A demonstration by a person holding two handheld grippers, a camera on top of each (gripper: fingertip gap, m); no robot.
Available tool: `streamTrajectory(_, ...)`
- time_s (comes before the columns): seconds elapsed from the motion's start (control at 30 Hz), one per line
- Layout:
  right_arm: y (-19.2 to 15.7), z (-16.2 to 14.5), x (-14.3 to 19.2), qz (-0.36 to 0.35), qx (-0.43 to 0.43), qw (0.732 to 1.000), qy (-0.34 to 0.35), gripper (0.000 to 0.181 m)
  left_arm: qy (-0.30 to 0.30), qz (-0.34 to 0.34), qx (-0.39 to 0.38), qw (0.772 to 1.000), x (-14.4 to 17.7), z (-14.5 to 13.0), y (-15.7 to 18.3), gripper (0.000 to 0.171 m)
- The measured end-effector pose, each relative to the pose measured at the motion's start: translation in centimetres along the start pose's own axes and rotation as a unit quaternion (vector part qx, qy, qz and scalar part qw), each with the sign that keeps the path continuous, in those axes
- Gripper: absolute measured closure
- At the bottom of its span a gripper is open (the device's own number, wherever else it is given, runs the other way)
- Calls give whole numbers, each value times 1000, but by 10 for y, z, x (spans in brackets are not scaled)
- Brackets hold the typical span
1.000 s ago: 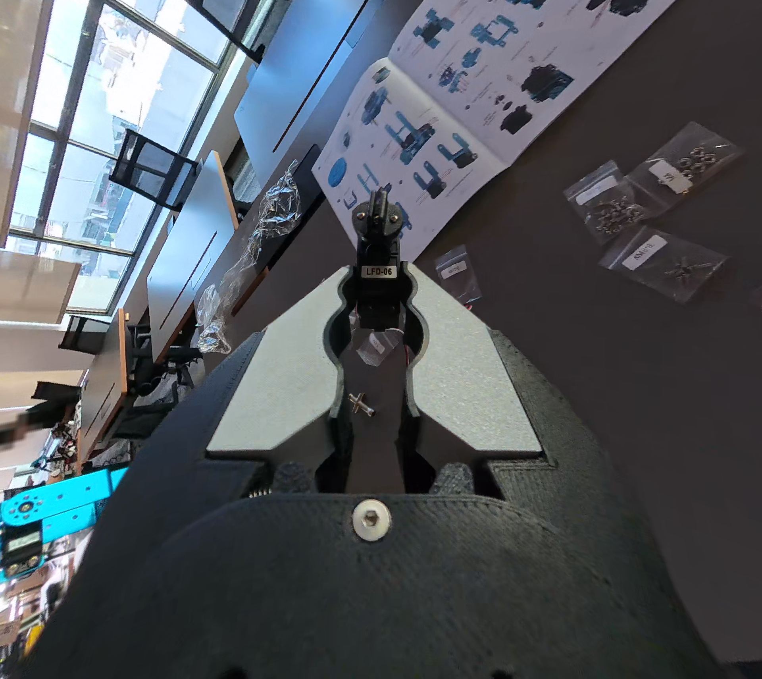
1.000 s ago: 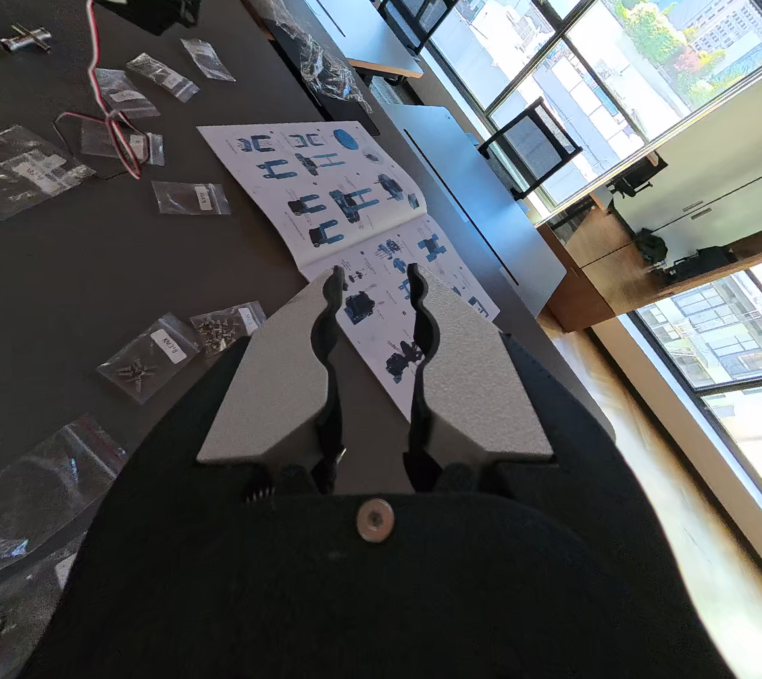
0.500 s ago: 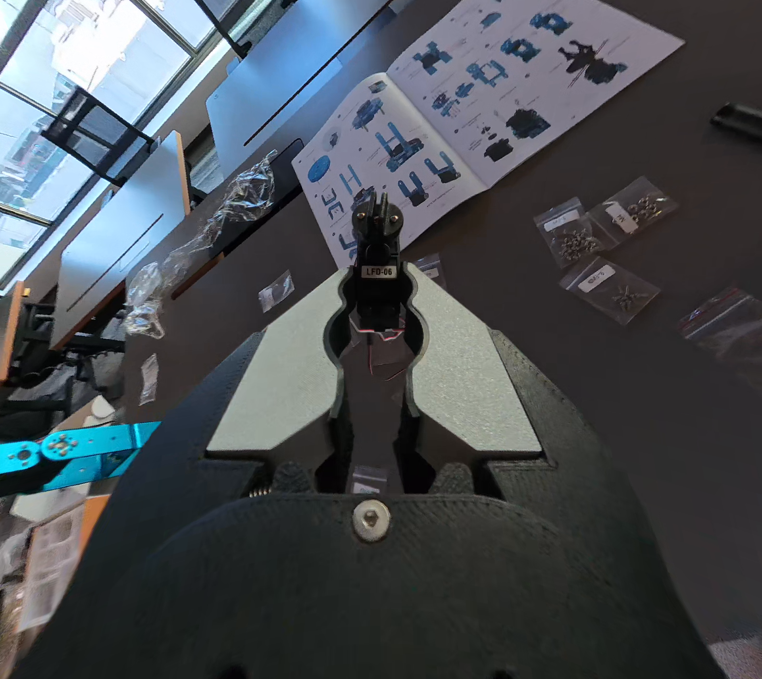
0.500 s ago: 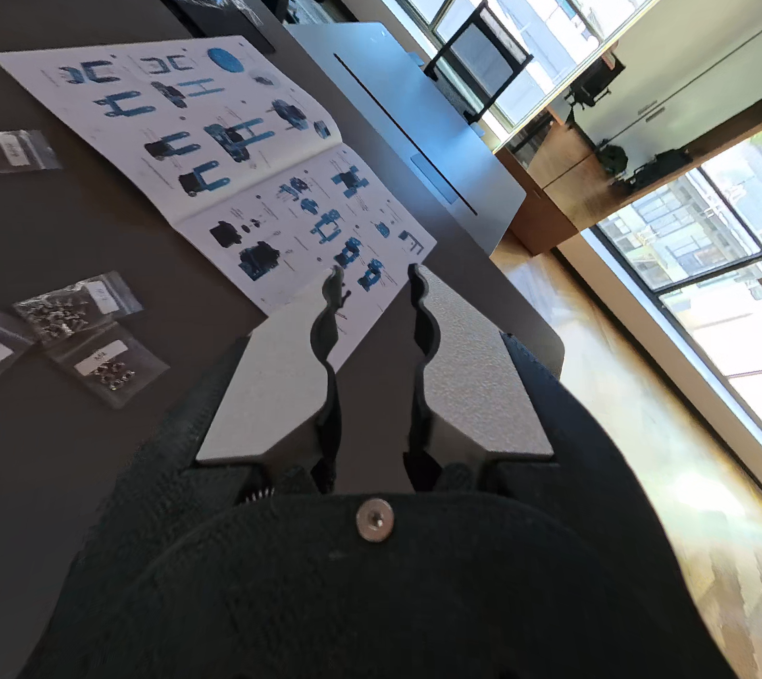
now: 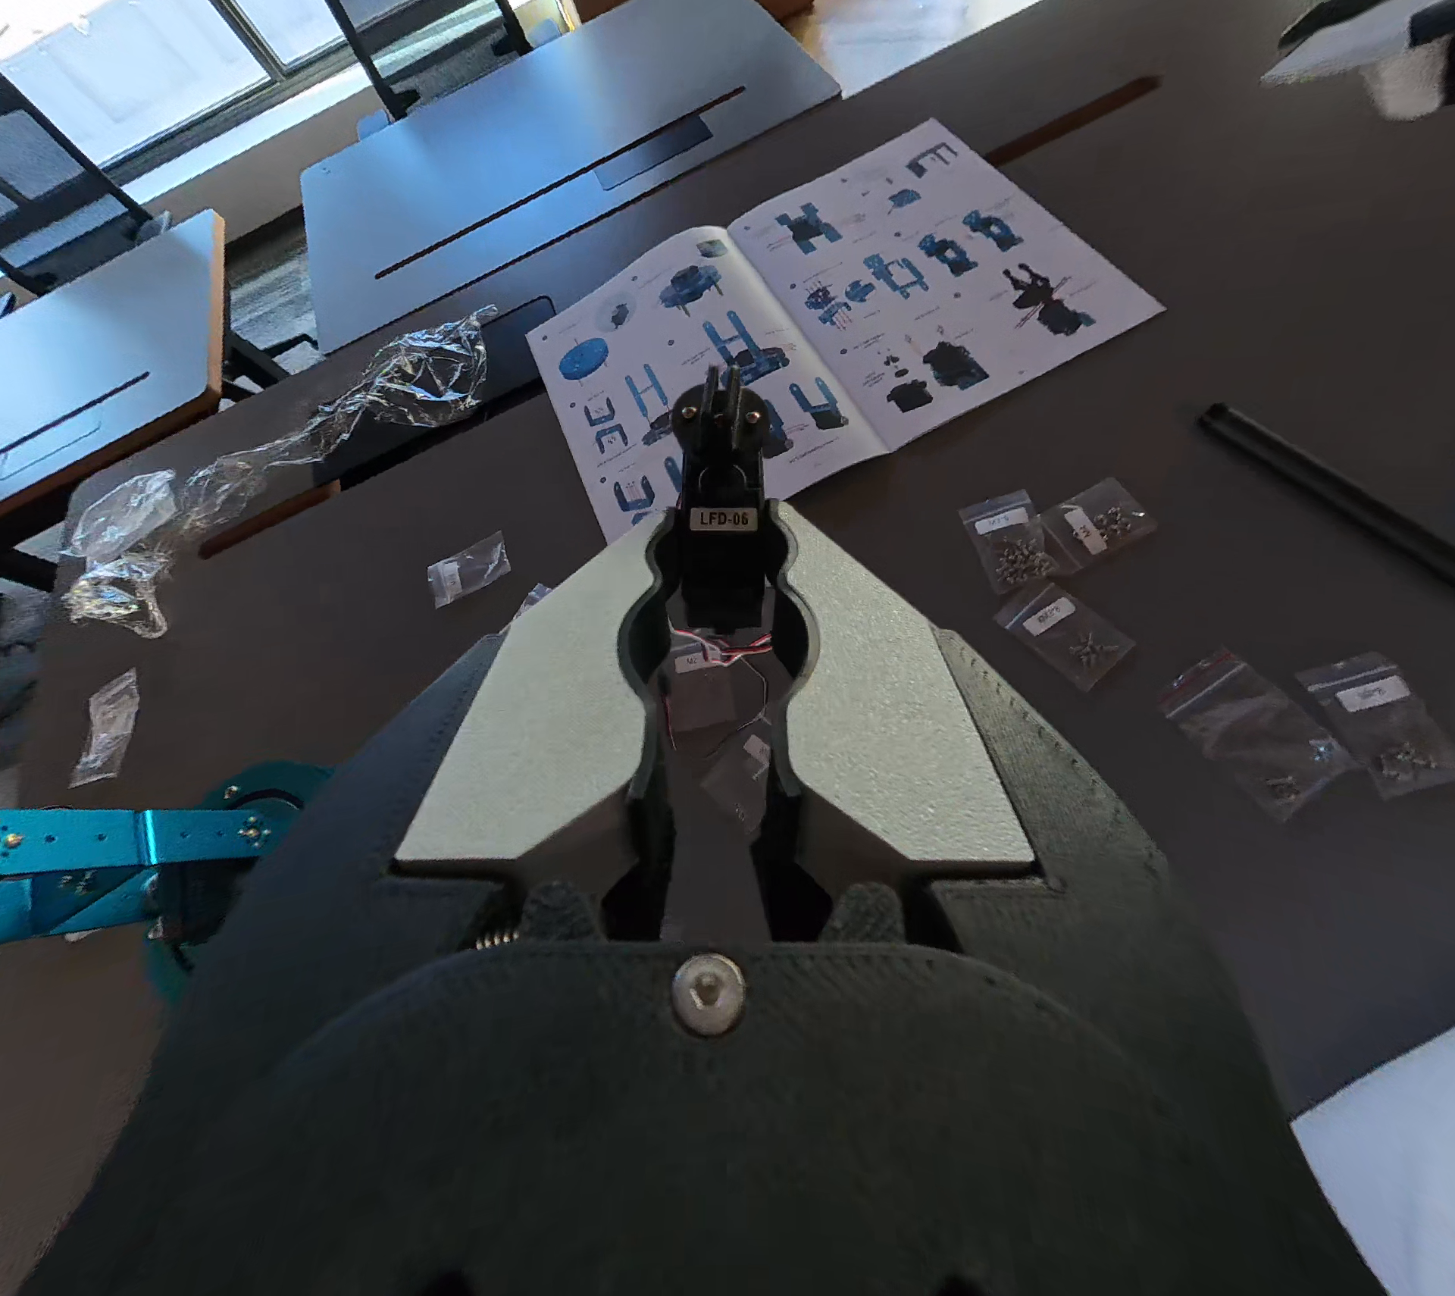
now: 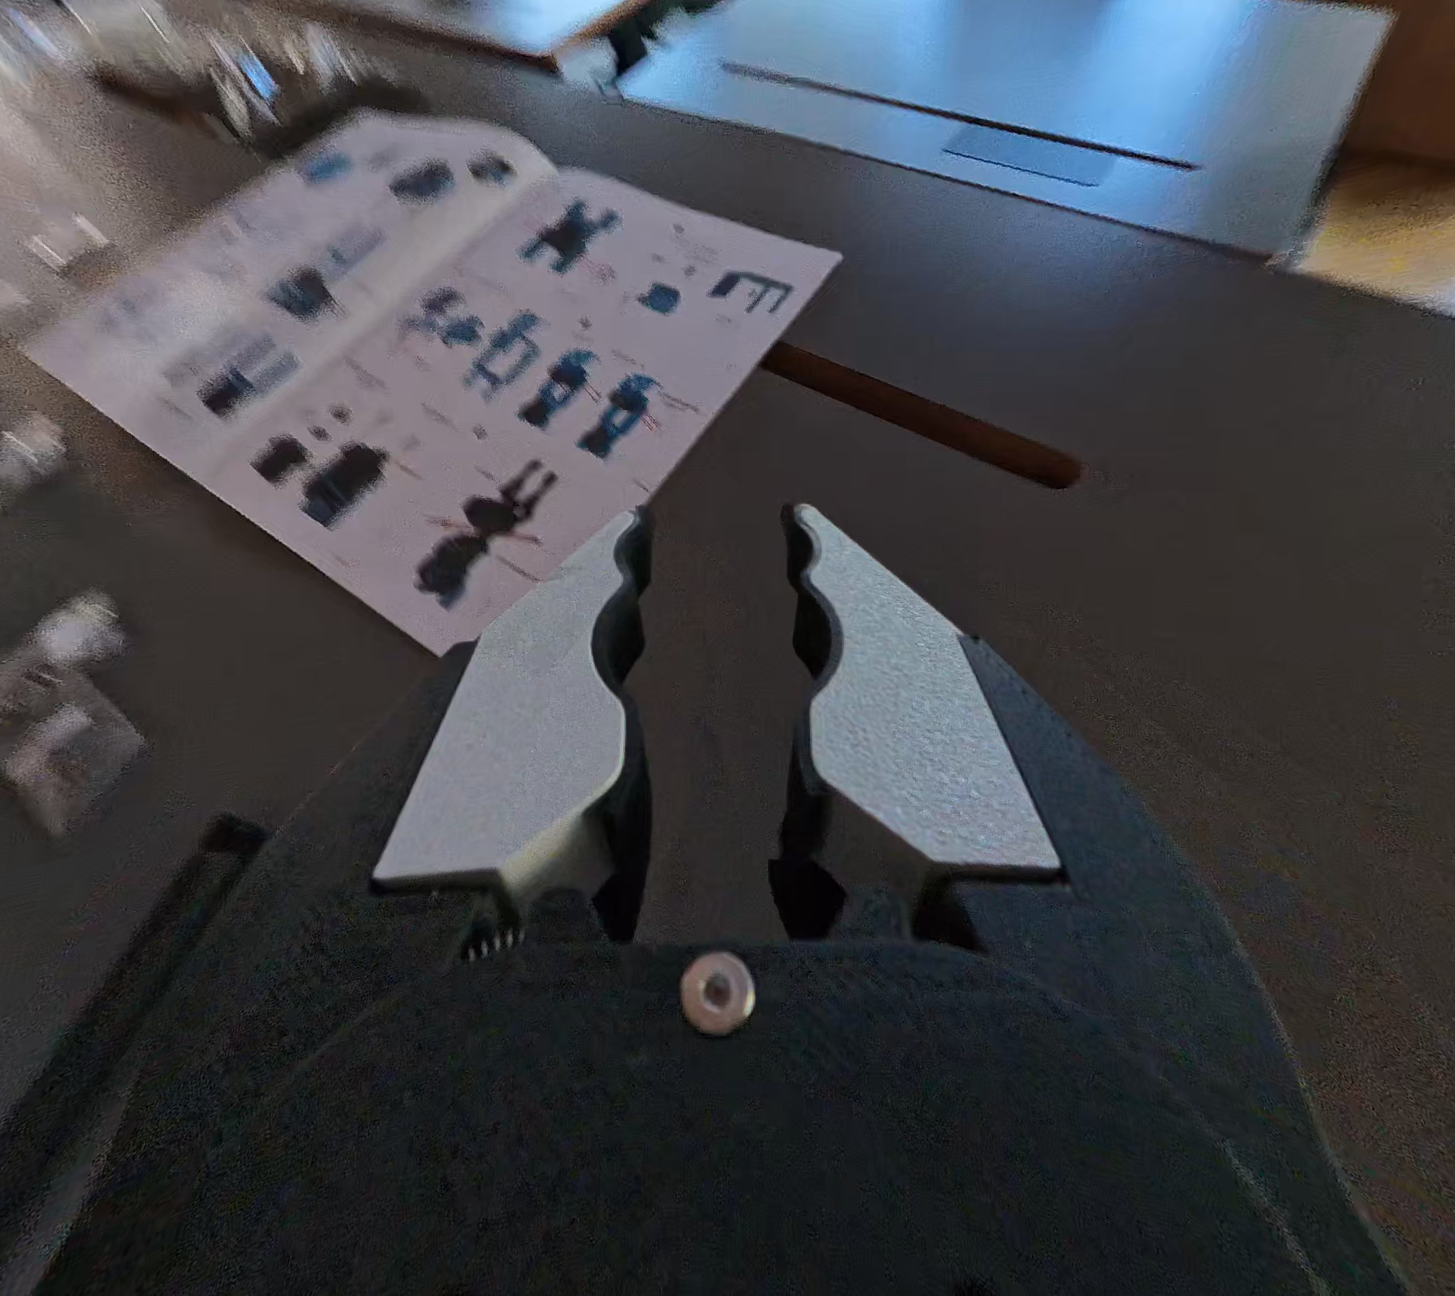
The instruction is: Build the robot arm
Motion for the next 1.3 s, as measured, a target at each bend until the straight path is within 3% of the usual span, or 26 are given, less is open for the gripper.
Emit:
streamTrajectory(0.1,6,-4,-6,123,-115,980,110,144,18,-34,38,999,-4,2,0,152)
streamTrajectory(0.17,18,-8,-3,100,-113,979,140,140,25,-58,57,996,-5,3,1,152)
streamTrajectory(0.27,26,-10,6,72,-49,989,120,124,25,-78,80,993,-8,5,1,152)
streamTrajectory(0.4,44,-32,11,29,28,999,26,114,26,-90,94,991,-7,10,3,152)
streamTrajectory(0.5,48,-52,4,56,6,998,-27,116,26,-89,106,990,-5,11,0,152)
streamTrajectory(0.7,31,-42,-12,87,-61,994,-9,121,24,-85,129,988,-2,14,-4,152)
streamTrajectory(0.83,9,-27,-11,107,-29,993,-31,121,15,-79,124,989,-8,19,0,152)
streamTrajectory(0.97,26,-26,10,82,28,996,-18,122,15,-73,115,991,-9,25,4,152)
streamTrajectory(1.1,45,-40,17,98,35,991,86,130,19,-70,112,991,-9,32,8,152)
streamTrajectory(1.3,50,-49,12,98,15,993,62,126,13,-56,91,994,-13,45,12,152)
Point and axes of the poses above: each gripper's, where its closed fingertips meet, x back along the fingers, z out of its top, y = z × x across the jaws, the point moved 5 cm from there along x, back along the fingers, and after that the axes turned 1 degree about z, right-handed, at the moved point
